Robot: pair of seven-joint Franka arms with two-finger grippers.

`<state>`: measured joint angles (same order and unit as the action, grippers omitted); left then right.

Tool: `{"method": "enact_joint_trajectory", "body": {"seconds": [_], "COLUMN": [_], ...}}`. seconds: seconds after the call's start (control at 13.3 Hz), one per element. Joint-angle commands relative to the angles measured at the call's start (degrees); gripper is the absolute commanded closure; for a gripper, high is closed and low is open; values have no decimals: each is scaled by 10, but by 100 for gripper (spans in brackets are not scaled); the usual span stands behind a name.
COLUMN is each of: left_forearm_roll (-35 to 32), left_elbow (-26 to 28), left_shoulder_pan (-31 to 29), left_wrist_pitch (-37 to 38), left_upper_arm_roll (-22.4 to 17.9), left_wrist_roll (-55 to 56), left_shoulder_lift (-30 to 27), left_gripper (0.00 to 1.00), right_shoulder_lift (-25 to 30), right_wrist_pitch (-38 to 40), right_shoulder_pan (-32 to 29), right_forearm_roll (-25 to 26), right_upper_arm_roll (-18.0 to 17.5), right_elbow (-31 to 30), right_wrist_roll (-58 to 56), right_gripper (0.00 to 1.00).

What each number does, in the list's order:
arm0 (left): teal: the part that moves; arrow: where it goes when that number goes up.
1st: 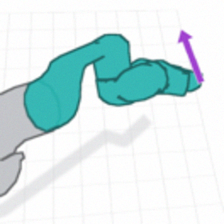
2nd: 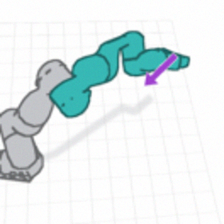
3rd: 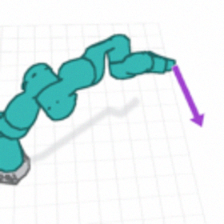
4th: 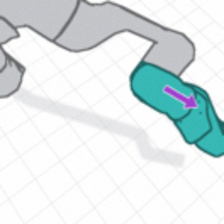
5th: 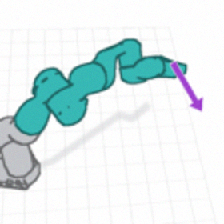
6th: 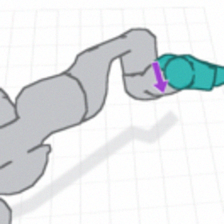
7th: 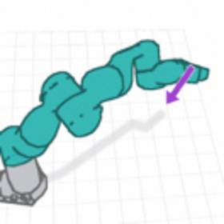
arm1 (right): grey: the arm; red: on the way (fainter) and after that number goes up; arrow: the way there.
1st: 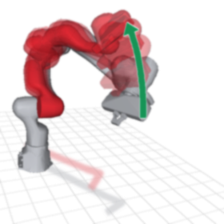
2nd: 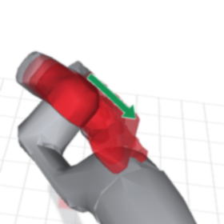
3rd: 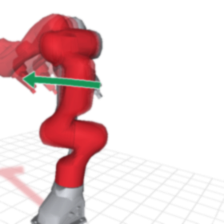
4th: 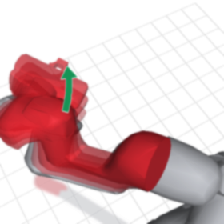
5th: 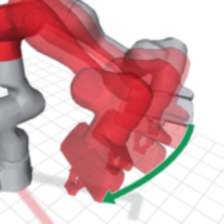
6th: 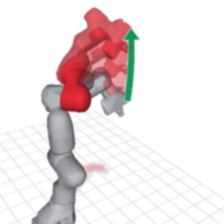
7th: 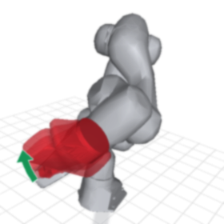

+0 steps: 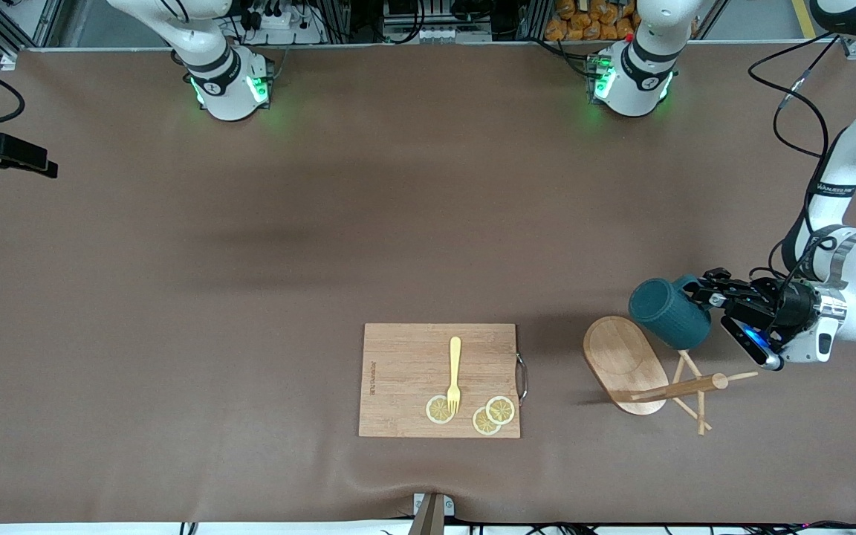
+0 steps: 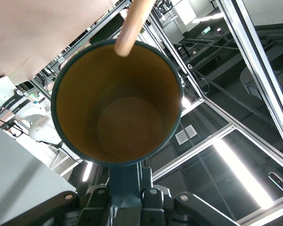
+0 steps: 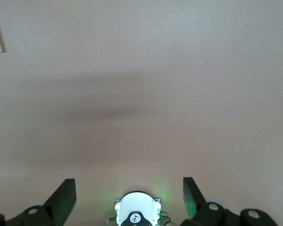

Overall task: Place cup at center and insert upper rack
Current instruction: 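Slide the mug handle onto the wooden peg with the left gripper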

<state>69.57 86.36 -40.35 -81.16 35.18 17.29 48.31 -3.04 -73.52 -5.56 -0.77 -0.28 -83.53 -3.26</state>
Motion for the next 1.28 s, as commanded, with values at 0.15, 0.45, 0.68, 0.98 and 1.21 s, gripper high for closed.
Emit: {"method": "enact_joint_trajectory", "body": {"seconds": [0.15, 0.45, 0.68, 0.98, 1.21], "left_forearm_roll": [-12, -12, -12, -12, -10], "left_elbow": [-27, -49, -57, -68, -78], "left_shoulder_pan": [4, 4, 14, 21, 39], "left_wrist_pitch": [11, 19, 19, 18, 16], "left_upper_arm_roll": [2, -7, -12, -12, -35], "left_wrist_roll": [1, 1, -1, -10, -39], "left_shoulder_lift": [20, 41, 42, 54, 64], "left_gripper": [100, 100, 100, 100, 100], "right_shoulder_lift": [8, 7, 4, 4, 4], "right_wrist_pitch": [5, 7, 7, 9, 9], "right_shoulder_pan": [-3, -2, -2, -2, -2], "right_forearm_roll": [8, 7, 6, 7, 6], "right_upper_arm_roll": [-6, -6, -6, -6, -6], "right_elbow": [-8, -7, -8, -12, -12], "right_wrist_roll": [-2, -1, -1, -1, -1], "right_gripper": [0, 0, 0, 0, 0]}}
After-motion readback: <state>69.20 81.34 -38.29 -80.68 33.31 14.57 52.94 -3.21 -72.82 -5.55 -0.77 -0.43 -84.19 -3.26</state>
